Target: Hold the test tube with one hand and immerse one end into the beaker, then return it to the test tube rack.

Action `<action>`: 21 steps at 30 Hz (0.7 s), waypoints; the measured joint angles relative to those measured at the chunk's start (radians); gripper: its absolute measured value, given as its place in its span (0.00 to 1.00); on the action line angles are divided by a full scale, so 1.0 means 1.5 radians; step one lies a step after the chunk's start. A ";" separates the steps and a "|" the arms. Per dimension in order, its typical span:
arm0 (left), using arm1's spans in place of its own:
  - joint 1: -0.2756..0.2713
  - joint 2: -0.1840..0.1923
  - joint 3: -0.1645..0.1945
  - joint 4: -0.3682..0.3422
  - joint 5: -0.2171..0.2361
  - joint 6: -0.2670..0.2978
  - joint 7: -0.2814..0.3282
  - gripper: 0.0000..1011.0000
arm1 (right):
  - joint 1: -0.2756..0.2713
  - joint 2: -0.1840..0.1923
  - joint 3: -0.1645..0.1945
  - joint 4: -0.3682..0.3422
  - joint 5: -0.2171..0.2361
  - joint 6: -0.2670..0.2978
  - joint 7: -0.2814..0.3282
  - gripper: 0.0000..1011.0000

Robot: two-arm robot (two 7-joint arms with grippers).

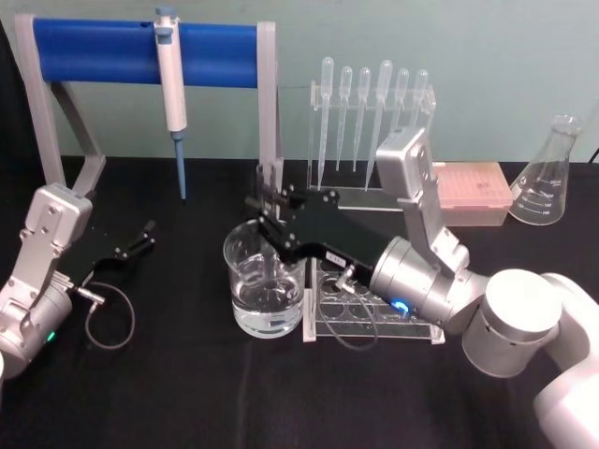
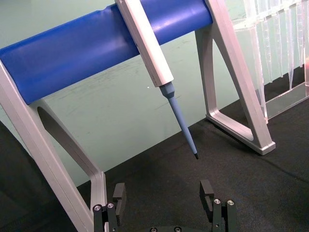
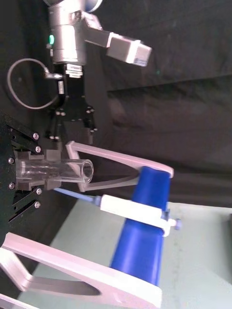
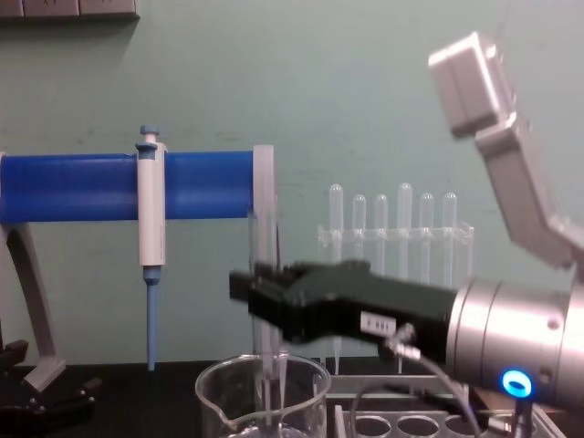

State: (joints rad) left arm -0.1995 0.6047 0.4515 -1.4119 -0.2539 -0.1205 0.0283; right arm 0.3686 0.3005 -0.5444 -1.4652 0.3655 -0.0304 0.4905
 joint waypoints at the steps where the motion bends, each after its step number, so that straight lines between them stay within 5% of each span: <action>1: 0.000 0.000 0.000 0.000 0.000 0.000 0.000 0.99 | -0.002 -0.002 -0.001 0.008 -0.001 -0.004 0.001 0.22; 21: 0.000 0.000 0.000 0.000 0.000 0.000 0.000 0.99 | -0.027 -0.007 0.008 0.018 -0.004 -0.019 0.000 0.22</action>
State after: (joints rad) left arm -0.1995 0.6047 0.4514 -1.4120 -0.2539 -0.1205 0.0283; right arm 0.3278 0.2902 -0.5319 -1.4382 0.3595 -0.0587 0.4906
